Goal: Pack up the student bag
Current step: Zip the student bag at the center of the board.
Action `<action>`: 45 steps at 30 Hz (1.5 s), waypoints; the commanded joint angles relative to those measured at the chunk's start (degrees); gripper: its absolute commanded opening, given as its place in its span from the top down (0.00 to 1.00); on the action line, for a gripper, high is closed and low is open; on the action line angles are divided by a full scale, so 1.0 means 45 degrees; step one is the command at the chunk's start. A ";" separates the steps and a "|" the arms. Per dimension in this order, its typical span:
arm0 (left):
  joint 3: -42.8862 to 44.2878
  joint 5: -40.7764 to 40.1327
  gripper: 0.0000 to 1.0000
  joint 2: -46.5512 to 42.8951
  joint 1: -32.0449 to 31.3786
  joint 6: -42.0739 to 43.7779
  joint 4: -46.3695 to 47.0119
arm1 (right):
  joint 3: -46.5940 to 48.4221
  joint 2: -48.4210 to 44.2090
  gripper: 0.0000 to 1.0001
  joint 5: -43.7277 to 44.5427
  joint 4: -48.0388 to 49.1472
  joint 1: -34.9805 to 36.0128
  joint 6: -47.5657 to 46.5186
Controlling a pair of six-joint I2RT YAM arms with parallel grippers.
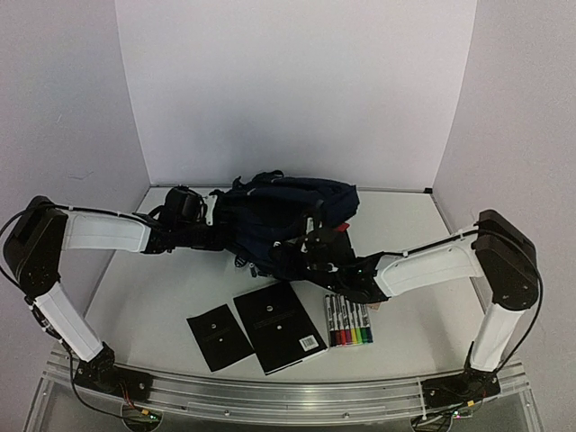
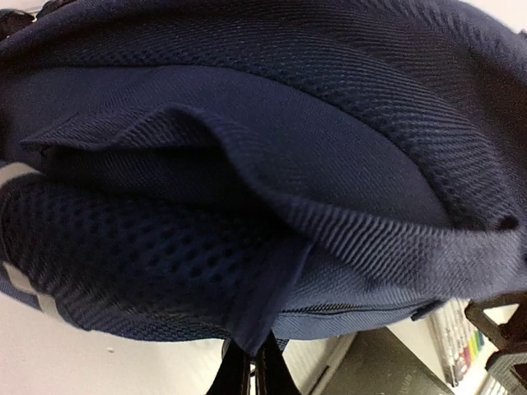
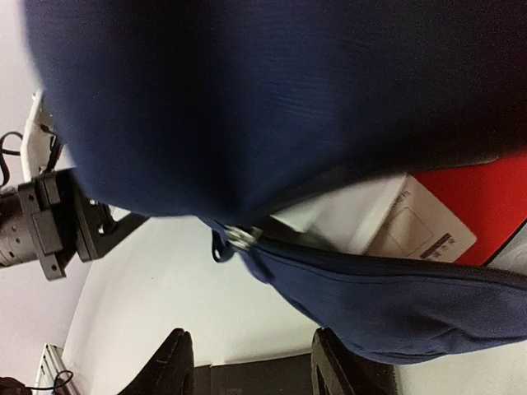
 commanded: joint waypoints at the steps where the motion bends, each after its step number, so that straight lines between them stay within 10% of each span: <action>1: -0.0277 0.0735 1.00 -0.1230 -0.0369 -0.0809 0.1276 | -0.0270 -0.1458 0.53 0.0407 -0.0965 0.0076 0.0591; 24: -0.0227 0.1423 1.00 -0.1294 -0.0582 -0.0993 0.1253 | 0.2318 -0.0505 0.51 -0.0220 -0.6147 -0.0320 0.2208; 45: -0.0390 0.1145 1.00 -0.1610 -0.0621 -0.0828 0.1013 | 0.3693 0.0833 0.85 0.0853 -0.7316 -0.0317 0.1731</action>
